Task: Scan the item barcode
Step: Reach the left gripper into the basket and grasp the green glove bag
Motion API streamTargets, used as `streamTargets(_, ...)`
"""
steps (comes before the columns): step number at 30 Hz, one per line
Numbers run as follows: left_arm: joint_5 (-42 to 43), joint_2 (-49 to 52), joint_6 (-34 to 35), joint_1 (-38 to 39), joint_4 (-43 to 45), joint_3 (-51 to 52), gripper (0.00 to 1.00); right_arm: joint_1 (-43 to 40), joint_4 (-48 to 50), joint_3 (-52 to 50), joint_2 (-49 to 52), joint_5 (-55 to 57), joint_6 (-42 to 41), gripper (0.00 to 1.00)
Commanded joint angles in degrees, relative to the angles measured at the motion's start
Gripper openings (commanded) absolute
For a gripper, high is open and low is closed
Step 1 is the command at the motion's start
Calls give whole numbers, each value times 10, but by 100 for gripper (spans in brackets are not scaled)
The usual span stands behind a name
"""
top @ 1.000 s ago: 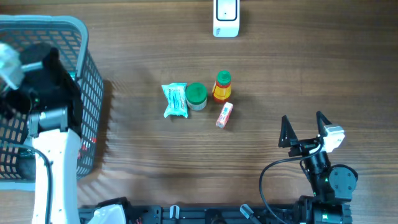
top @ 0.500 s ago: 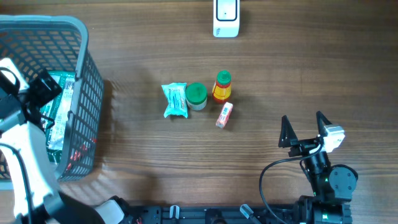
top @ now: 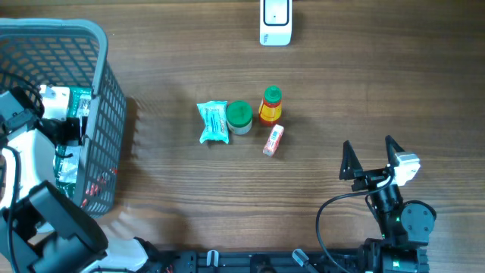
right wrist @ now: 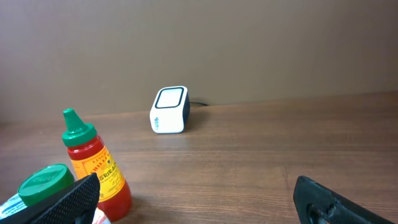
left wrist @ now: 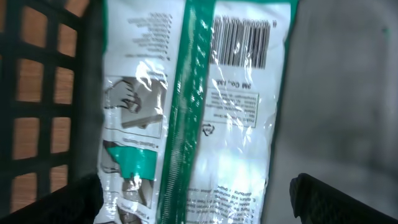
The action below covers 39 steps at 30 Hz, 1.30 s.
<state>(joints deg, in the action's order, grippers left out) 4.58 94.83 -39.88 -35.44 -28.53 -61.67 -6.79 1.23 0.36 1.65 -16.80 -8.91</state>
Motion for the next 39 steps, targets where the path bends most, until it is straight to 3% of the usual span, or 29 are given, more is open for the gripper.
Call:
streamTargets(1,-2,33,-19,10,-12,0,100,-1,1,-1,-2,5,-1,100)
streamTargets(16,1,53,-47,12,-23,25,100,-1,1,-1,-2,5,-1,100)
streamTargets(19,1,53,-47,12,-17,25,88,-1,1,-1,-2,5,-1,100)
streamTargets(20,1,53,-47,12,-13,25,76,-1,1,-1,-2,5,-1,100)
streamTargets(23,1,53,-47,12,-11,25,67,-1,1,-1,-2,5,-1,100)
streamTargets(25,1,53,-47,12,-11,25,54,-1,1,-1,-2,5,-1,100)
streamTargets(28,1,54,-47,12,-11,25,53,-1,1,-1,-2,5,-1,100)
streamTargets(30,1,55,-48,11,-10,25,45,-1,1,-1,-2,5,-1,100)
streamTargets(31,1,56,-49,11,-9,25,37,-1,1,-1,-2,5,-1,100)
streamTargets(33,1,58,-49,11,-6,25,4,-1,1,-1,-2,5,-1,100)
streamTargets(39,1,52,-47,13,12,23,4,-1,1,-1,-2,5,-1,100)
